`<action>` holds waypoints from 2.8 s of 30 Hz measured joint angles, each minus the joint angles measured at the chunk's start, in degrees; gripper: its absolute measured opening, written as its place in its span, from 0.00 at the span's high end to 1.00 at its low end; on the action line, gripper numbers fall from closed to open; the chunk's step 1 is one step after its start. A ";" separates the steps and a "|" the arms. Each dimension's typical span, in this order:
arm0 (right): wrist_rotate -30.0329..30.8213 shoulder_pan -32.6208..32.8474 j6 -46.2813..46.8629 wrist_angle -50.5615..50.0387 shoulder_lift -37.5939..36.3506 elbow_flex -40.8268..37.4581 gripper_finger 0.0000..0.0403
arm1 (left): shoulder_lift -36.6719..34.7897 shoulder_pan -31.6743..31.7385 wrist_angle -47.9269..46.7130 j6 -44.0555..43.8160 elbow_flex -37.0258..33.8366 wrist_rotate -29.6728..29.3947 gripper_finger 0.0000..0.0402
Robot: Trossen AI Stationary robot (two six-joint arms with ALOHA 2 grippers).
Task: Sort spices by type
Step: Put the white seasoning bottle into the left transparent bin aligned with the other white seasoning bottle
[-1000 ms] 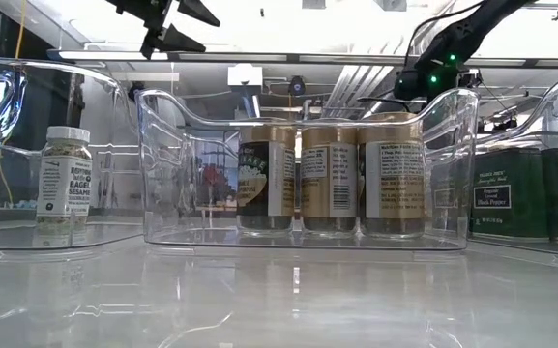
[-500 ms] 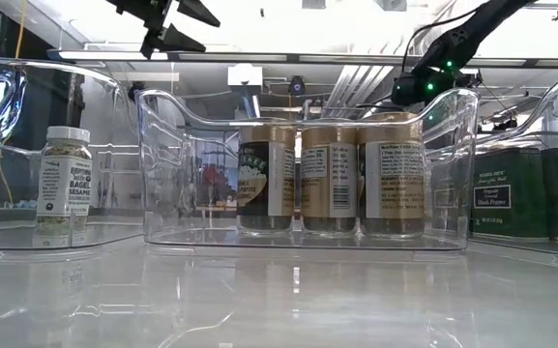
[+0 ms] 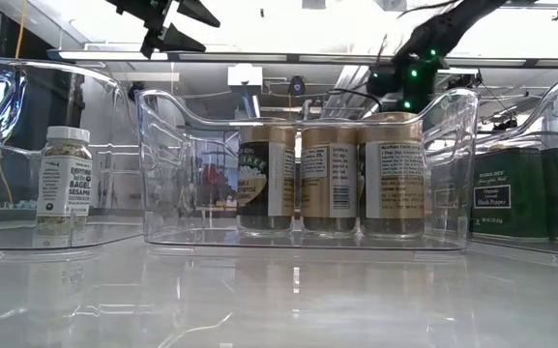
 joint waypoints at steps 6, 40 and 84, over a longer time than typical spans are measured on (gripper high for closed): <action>-7.79 8.80 5.23 3.73 0.11 -0.12 1.00 | 0.00 0.00 0.02 0.04 0.00 0.00 0.30; -26.37 27.59 14.00 48.01 26.07 16.45 1.00 | 4.00 -0.07 3.90 -2.60 -0.02 13.78 0.30; -17.63 13.28 -9.36 -3.65 -3.90 28.61 1.00 | 48.11 3.13 -50.41 65.18 33.98 11.52 0.30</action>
